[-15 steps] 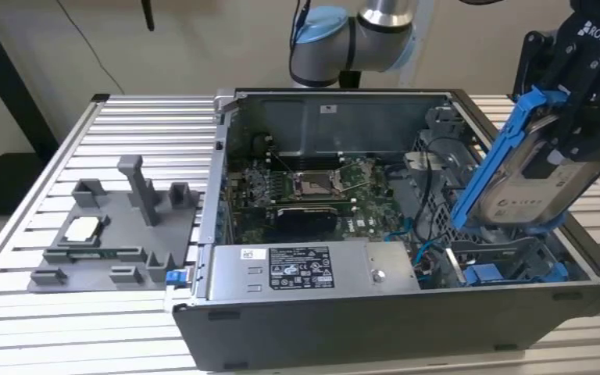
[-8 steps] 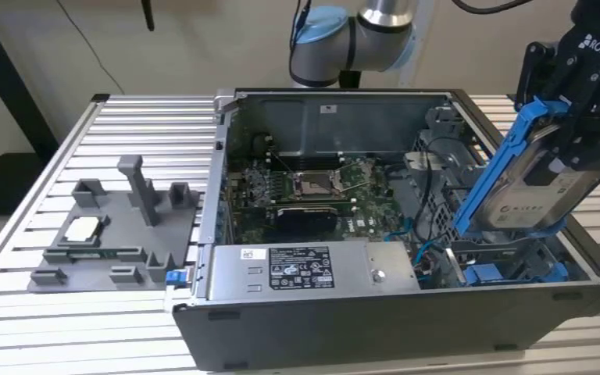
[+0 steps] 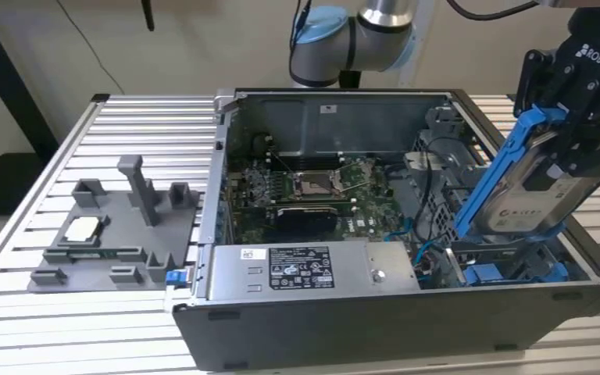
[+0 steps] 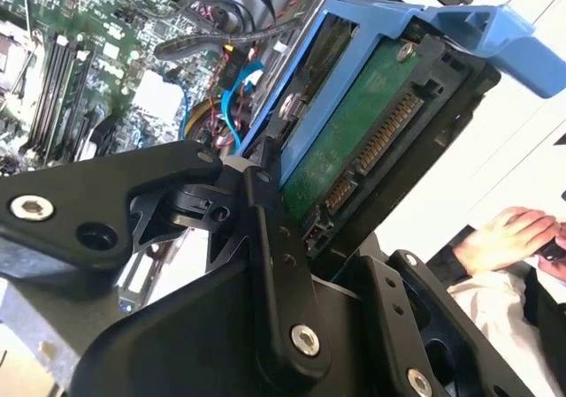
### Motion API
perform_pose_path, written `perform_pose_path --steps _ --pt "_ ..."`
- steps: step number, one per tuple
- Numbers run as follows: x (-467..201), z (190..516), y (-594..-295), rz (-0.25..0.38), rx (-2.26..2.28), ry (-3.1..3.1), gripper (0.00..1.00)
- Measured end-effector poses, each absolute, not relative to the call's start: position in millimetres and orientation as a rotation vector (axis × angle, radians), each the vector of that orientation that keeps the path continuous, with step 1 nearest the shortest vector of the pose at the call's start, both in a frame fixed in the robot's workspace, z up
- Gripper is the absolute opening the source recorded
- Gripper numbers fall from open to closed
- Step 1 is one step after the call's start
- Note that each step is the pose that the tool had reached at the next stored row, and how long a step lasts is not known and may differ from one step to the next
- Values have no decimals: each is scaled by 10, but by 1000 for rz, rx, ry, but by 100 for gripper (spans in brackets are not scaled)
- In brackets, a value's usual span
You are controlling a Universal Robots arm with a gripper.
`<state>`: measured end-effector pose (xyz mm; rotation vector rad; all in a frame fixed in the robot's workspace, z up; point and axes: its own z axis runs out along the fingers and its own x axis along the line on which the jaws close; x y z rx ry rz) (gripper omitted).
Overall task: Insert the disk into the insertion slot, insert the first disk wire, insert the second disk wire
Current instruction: 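Insert the disk into the insertion slot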
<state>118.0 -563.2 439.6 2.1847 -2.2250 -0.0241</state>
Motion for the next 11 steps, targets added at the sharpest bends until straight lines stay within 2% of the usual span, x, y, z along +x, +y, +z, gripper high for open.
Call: perform_pose_path --steps 11 --pt "1199 4276 -5636 -24 2185 -2225 33"
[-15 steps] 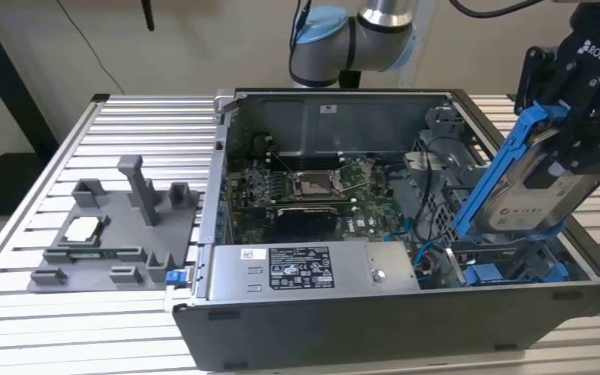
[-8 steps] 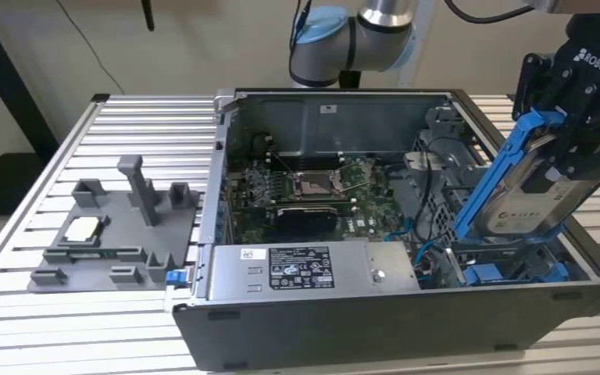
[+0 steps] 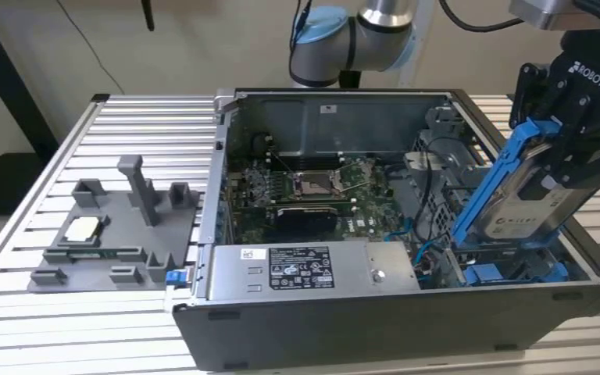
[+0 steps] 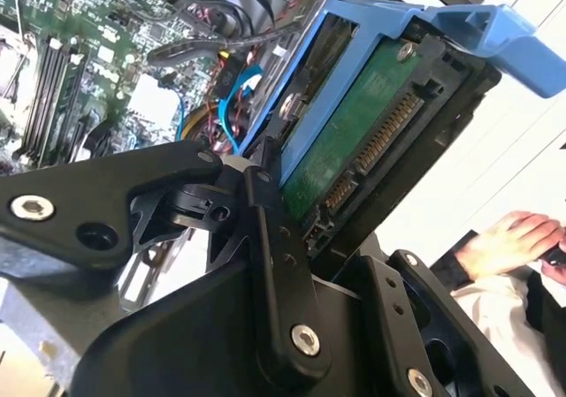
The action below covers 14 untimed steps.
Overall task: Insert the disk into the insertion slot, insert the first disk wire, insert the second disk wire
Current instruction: 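Insert the disk into the insertion slot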
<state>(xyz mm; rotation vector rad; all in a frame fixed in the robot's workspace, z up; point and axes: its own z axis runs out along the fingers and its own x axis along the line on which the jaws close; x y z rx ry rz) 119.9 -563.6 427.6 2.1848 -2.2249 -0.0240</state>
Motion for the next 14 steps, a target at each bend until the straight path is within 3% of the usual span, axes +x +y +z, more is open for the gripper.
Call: perform_pose_path --steps 14 --pt "1244 4118 -5727 -24 2185 -2225 33"
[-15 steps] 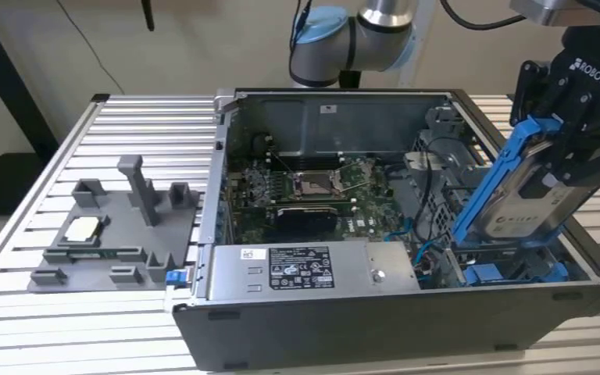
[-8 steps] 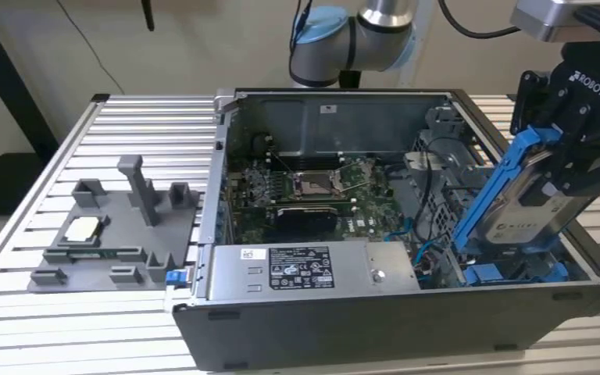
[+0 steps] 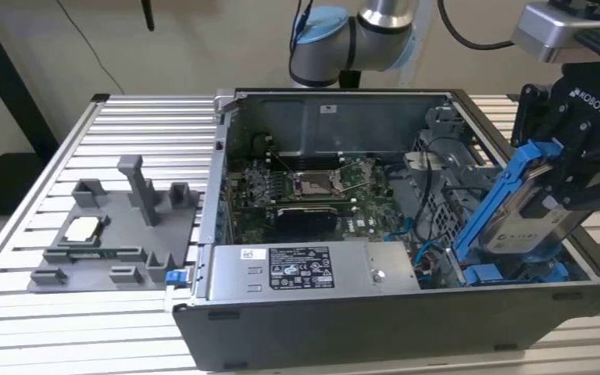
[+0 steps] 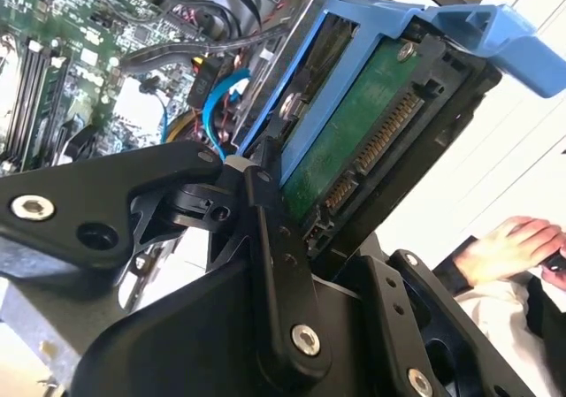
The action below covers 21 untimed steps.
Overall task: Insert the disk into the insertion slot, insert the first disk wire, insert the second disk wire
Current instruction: 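Insert the disk into the insertion slot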
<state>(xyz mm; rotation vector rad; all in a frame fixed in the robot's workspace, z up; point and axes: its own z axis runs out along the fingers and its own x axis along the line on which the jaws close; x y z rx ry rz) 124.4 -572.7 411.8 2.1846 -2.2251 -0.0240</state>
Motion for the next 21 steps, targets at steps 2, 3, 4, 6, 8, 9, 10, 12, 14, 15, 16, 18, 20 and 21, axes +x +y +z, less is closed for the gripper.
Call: perform_pose_path --steps 2,3,4,6,8,9,10,12,14,15,16,18,20,21 --pt "1244 4091 -5727 -24 2185 -2225 33" --pt "1245 4076 -5727 -24 2185 -2225 33" --pt "1245 4059 -5727 -25 2185 -2225 33" --pt "1245 4023 -5727 -26 2186 -2226 33" --pt "1245 3987 -5727 -27 2186 -2226 33" --pt "1245 3969 -5727 -27 2186 -2226 33" --pt "1245 3950 -5727 -28 2186 -2227 33" --pt "1245 3912 -5727 -29 2187 -2227 33" --pt "1247 3878 -5727 -29 2187 -2227 33" --pt "1248 3859 -5727 -29 2187 -2227 33" --pt "1248 3841 -5727 -29 2187 -2227 33" --pt "1248 3805 -5727 -30 2187 -2227 33" --pt "1249 3777 -5726 -30 2187 -2228 33" --pt "1248 3778 -5727 -30 2187 -2227 34"
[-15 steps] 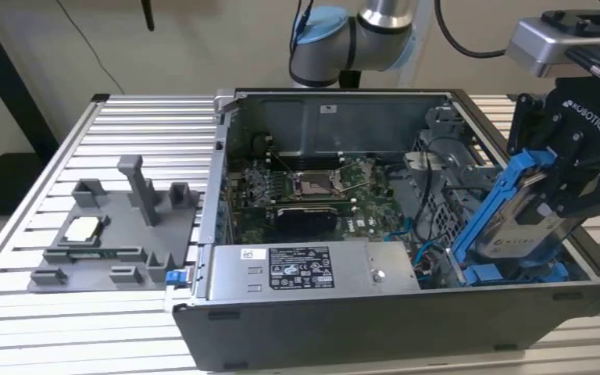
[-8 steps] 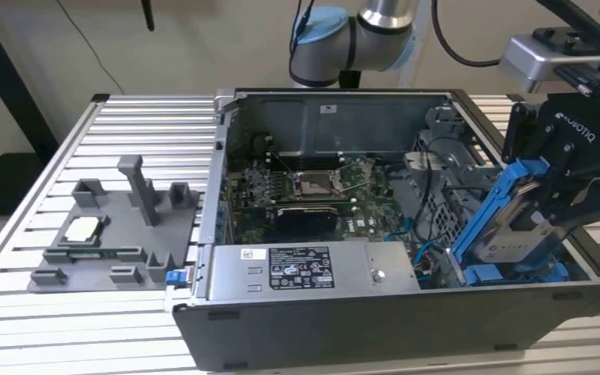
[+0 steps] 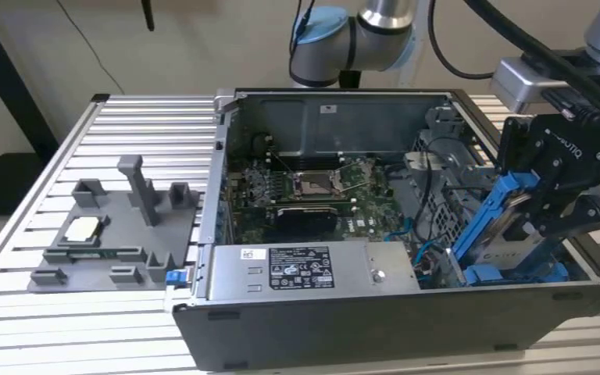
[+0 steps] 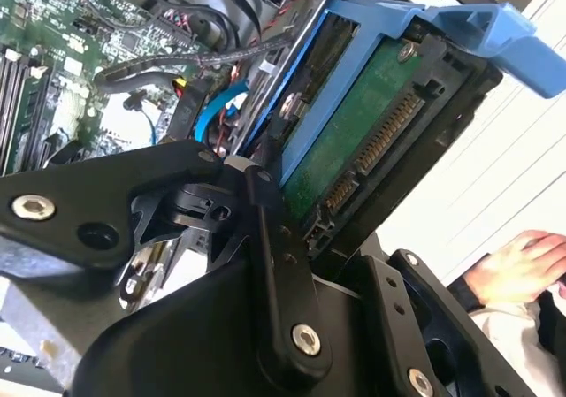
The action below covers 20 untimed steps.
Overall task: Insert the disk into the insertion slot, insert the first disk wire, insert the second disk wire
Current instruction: 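Insert the disk into the insertion slot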
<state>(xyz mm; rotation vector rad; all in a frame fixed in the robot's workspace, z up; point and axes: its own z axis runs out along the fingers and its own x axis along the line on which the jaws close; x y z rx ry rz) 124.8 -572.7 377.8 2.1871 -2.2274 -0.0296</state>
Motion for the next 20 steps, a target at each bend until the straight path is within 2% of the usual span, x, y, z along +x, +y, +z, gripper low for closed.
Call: perform_pose_path --steps 2,3,20 --pt "1248 3778 -5727 -30 2187 -2227 34" --pt "1249 3781 -5727 -30 2187 -2227 41" --pt "1247 3907 -5598 -35 2189 -2229 41"
